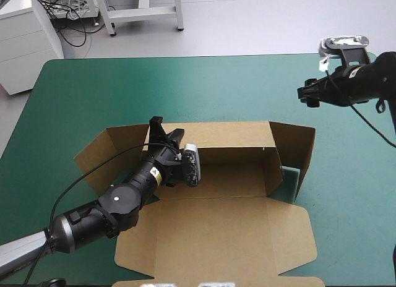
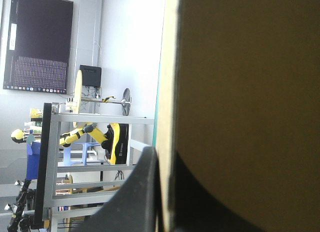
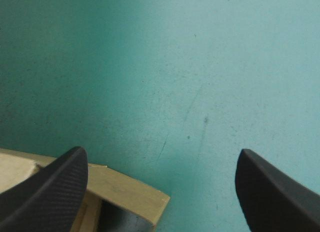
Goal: Fold the box
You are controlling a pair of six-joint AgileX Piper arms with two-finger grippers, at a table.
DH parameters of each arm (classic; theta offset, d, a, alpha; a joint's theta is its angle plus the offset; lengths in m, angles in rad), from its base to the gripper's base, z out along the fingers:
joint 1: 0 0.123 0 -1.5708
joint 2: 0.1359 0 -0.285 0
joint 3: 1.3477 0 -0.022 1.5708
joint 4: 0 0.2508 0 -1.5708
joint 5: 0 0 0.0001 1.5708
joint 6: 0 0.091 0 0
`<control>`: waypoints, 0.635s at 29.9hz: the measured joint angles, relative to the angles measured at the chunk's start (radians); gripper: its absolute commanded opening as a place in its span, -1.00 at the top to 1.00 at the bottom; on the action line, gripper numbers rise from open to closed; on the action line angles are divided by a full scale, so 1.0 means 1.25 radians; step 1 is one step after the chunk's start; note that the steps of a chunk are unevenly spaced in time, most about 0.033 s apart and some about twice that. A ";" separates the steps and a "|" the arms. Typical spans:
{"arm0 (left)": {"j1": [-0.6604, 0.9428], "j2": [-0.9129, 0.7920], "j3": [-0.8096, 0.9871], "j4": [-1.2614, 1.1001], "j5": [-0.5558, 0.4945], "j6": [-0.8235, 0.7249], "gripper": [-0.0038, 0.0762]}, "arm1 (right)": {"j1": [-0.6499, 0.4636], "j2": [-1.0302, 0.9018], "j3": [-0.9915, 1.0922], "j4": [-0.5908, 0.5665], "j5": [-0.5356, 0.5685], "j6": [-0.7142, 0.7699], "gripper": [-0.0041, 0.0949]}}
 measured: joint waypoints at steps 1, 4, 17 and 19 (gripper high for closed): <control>0.000 0.000 0.000 -0.001 0.000 0.000 0.98 | -0.019 0.014 0.000 0.010 0.001 -0.011 -0.59; 0.000 0.000 0.000 -0.001 -0.001 0.000 0.98 | -0.042 0.048 0.000 0.015 0.006 -0.029 -0.59; 0.000 0.000 0.000 -0.002 -0.001 0.000 0.98 | -0.043 0.159 0.005 0.083 0.020 -0.062 -0.59; 0.000 0.002 0.000 -0.002 -0.001 0.000 0.98 | -0.043 0.159 0.019 0.086 0.020 -0.064 -0.59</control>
